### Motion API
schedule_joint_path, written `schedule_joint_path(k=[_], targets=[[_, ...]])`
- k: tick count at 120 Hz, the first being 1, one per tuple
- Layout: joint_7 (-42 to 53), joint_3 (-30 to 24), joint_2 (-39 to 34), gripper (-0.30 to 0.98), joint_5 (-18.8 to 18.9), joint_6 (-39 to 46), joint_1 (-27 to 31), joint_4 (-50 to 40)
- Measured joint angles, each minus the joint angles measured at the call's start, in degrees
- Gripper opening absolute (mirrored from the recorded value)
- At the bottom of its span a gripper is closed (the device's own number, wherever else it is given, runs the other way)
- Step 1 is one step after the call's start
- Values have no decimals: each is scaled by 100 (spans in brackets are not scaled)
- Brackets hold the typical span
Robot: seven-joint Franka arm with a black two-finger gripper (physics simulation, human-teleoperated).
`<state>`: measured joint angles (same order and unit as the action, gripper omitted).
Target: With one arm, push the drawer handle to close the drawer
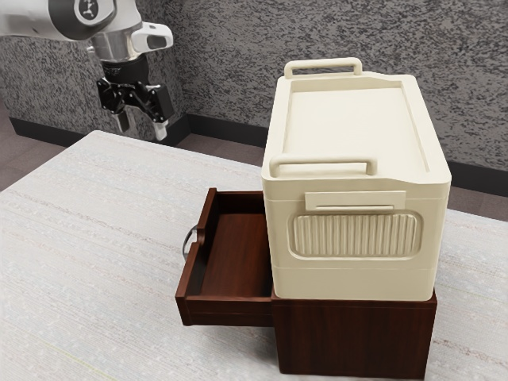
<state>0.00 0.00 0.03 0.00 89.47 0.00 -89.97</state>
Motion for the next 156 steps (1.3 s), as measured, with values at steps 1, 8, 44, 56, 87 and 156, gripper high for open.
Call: schedule_joint_path(k=[1,8,44,56,87,156], targets=[[0,0,0,68,0,2,0,0],[-21,-152,-397,68,125,-215,162,130],[-108,-235,-597,69,314,-807,426,602],[-131,-284,-613,69,320,-1109,406,1358],[-180,-625,-600,69,328,-1494,323,1774],[192,-633,-3120,69,326,141,288,-3447]])
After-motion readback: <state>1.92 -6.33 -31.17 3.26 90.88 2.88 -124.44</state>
